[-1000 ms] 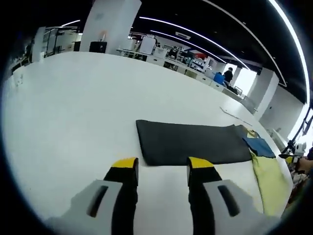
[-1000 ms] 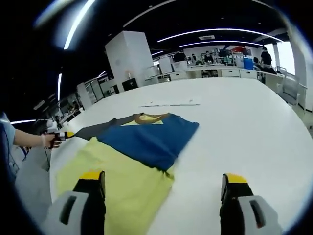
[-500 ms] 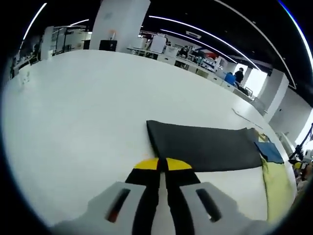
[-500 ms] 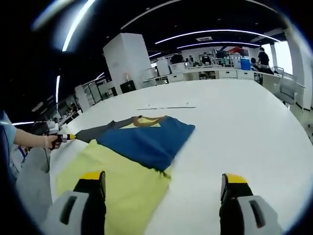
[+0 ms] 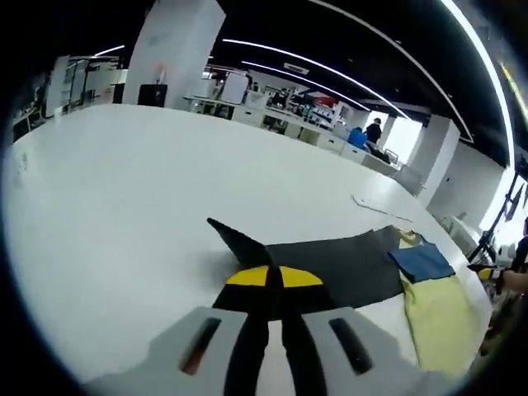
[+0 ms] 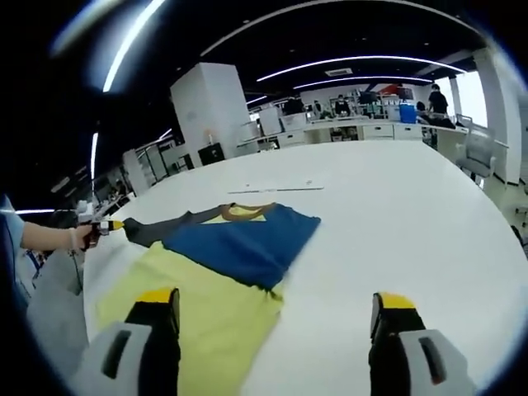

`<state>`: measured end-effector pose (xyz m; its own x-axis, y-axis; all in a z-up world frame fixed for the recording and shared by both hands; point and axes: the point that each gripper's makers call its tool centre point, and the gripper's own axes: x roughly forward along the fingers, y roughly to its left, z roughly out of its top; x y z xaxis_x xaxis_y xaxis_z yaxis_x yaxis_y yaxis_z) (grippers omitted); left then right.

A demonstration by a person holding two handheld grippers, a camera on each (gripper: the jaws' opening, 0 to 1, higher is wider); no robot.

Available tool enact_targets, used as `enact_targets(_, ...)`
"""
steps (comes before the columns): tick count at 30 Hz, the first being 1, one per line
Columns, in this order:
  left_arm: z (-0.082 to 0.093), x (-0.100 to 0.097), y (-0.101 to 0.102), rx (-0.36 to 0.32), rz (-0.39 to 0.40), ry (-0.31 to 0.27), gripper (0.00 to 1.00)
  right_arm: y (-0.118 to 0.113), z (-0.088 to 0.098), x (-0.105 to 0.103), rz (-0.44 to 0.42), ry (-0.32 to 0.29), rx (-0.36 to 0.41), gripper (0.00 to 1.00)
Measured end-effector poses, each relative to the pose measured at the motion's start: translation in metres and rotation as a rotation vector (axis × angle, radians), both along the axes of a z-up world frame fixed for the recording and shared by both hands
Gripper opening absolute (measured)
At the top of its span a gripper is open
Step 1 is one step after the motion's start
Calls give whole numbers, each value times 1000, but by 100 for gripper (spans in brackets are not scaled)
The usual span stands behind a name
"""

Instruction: Fold the garment on the visible template until the final outline fits inside the template.

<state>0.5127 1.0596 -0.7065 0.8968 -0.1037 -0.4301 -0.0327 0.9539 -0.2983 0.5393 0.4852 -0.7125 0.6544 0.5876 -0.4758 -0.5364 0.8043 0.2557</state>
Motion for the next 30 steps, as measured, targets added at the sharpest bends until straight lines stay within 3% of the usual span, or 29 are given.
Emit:
enact_targets(6, 23, 25, -47, -86, -55, -65, 0, -2, 3, -8, 0, -9, 6, 96)
enact_targets(9, 41, 38, -90, -148, -126, -100, 0, -3, 4, -10, -6, -8, 18, 96)
enact_targets(11, 45, 46, -105, -149, -148, -105, 0, -5, 3, -13, -10, -6, 18, 95)
enact_targets(14, 57, 58, -142, -170, -209, -134, 0, -7, 2, -18, -3, -5, 6, 94)
enact_targets(20, 60, 75, -189, -228, -262, -140, 0, -12, 0, -23, -6, 7, 12, 94)
enact_targets(30, 70, 90, -246, -312, -343, -156, 0, -25, -4, -30, -23, 10, 13, 94)
